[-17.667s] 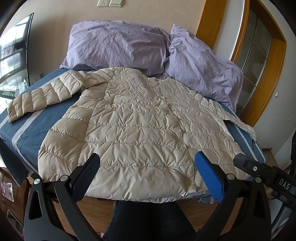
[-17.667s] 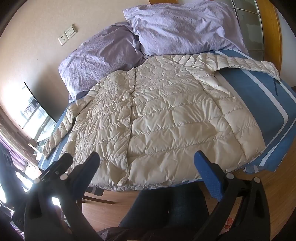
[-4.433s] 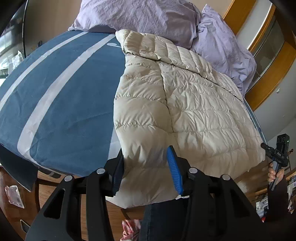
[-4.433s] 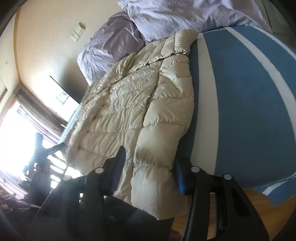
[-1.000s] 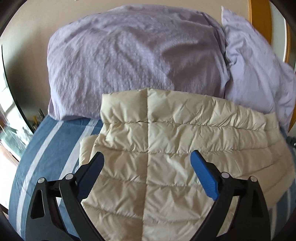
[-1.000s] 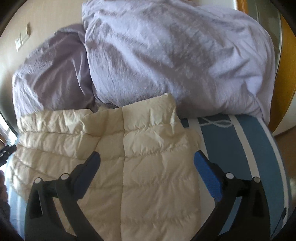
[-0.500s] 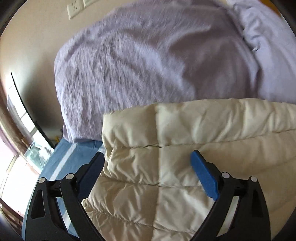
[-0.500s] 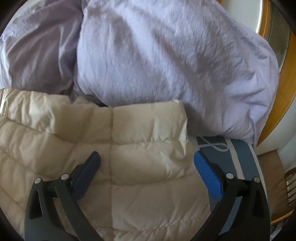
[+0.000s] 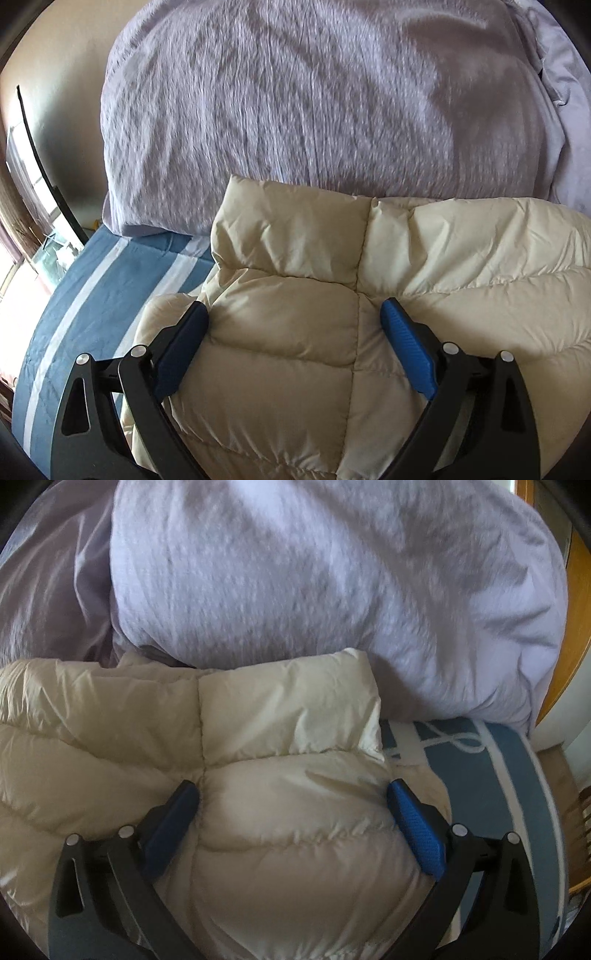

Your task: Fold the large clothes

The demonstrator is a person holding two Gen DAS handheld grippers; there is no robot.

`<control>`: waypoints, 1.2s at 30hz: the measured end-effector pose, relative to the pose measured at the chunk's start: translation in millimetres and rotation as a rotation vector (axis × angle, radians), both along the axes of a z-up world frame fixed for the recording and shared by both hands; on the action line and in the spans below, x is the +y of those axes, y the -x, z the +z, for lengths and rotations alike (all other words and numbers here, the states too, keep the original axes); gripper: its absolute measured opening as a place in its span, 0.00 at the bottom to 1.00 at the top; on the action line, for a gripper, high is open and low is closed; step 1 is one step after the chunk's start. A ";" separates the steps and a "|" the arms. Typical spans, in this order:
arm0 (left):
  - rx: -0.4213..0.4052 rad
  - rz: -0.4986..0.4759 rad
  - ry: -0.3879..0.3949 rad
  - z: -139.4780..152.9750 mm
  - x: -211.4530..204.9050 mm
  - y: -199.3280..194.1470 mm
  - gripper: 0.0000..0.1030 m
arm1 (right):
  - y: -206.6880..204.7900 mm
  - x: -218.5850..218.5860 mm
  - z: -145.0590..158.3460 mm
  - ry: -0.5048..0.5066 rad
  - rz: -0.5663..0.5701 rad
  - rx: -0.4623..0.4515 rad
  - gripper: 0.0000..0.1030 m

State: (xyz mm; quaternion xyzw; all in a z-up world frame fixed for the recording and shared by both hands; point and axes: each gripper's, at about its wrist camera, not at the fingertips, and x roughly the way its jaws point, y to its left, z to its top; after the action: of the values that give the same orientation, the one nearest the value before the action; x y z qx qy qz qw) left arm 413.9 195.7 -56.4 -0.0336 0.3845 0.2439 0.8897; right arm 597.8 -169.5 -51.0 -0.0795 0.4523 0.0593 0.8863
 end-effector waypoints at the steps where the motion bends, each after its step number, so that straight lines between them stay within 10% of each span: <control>1: 0.004 -0.001 0.005 -1.4 1.9 -1.6 0.93 | -1.7 -3.0 -1.0 -0.019 -0.004 0.011 0.98; 28: 0.070 0.032 0.038 -12.8 12.6 -12.4 0.99 | -10.5 -17.6 -8.3 -0.097 -0.052 0.047 0.98; 36: 0.047 0.068 0.020 9.9 5.6 6.8 0.99 | 17.0 -47.7 34.4 -0.234 -0.140 0.023 0.98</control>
State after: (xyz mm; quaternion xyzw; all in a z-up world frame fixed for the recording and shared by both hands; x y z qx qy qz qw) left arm 407.0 201.3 -46.5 -0.0499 0.4064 0.2710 0.8712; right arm 580.8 -217.1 -16.6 0.0569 0.4567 0.0505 0.8864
